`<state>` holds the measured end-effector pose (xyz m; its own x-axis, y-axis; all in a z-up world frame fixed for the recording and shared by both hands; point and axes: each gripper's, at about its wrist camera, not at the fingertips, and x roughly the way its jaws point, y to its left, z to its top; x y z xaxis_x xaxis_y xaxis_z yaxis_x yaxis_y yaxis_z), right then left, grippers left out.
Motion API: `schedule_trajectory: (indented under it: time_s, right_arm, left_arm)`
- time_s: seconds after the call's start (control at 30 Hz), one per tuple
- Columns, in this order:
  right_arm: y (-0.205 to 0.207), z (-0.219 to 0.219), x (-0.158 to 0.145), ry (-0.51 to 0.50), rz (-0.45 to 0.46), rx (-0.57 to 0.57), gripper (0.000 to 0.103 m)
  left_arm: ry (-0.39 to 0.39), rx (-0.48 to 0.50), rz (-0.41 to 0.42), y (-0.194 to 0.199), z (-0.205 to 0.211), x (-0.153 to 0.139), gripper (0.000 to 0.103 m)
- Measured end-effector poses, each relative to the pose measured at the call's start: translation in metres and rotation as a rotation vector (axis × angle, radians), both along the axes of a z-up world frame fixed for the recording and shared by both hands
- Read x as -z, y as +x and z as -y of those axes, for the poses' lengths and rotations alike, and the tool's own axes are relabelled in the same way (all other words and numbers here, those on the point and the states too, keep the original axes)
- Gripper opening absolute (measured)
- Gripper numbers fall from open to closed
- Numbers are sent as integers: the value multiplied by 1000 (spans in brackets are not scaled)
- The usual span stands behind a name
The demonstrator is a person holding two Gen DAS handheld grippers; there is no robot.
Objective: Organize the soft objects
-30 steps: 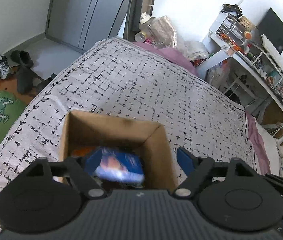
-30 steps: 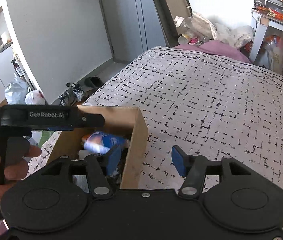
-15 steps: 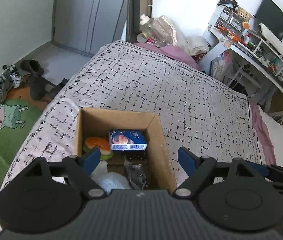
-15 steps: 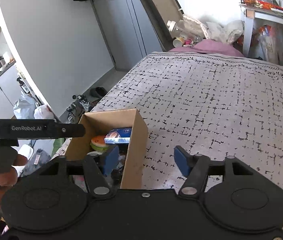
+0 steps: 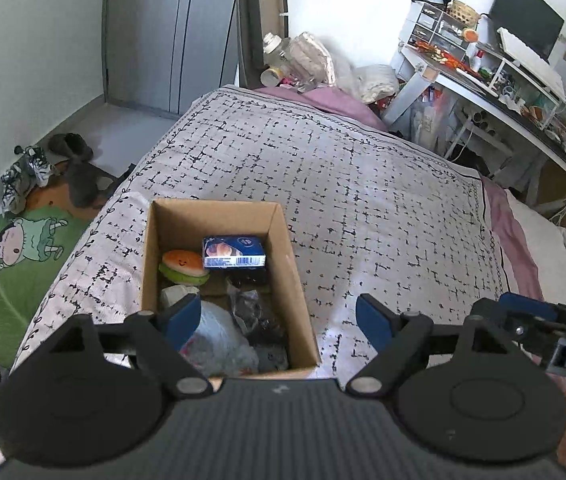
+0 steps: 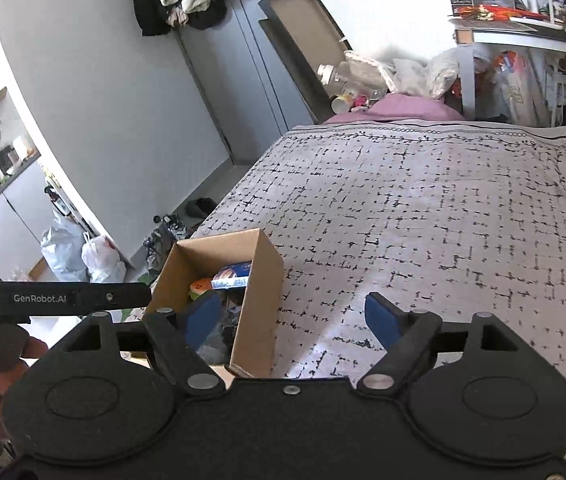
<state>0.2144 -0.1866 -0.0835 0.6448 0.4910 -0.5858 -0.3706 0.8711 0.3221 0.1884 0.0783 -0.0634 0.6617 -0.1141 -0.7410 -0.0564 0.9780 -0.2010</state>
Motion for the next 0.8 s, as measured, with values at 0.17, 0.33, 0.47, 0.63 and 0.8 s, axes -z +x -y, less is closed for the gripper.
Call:
schedule_trajectory:
  time_s: [0.17,0.33,0.47,0.63,0.8]
  right_arm:
    - [-15,18,-6,12,12,1,94]
    - [-30,31,-15,6,26,-4,102]
    - [-41,39,-22,-12,44,-14,103]
    - [-51,49,-28,-22,44,-10,103]
    - [-63,59,-36,-41,30,12,103]
  left_arm:
    - [32,32,8,-18,18,-11,83]
    - [87,61,10,-34,35,-16,84]
    - [99,67,20,-44,43,-22,85]
    - [92,78,37,-57,49,-31,87]
    - [117,93,47,-72,60,-38,93]
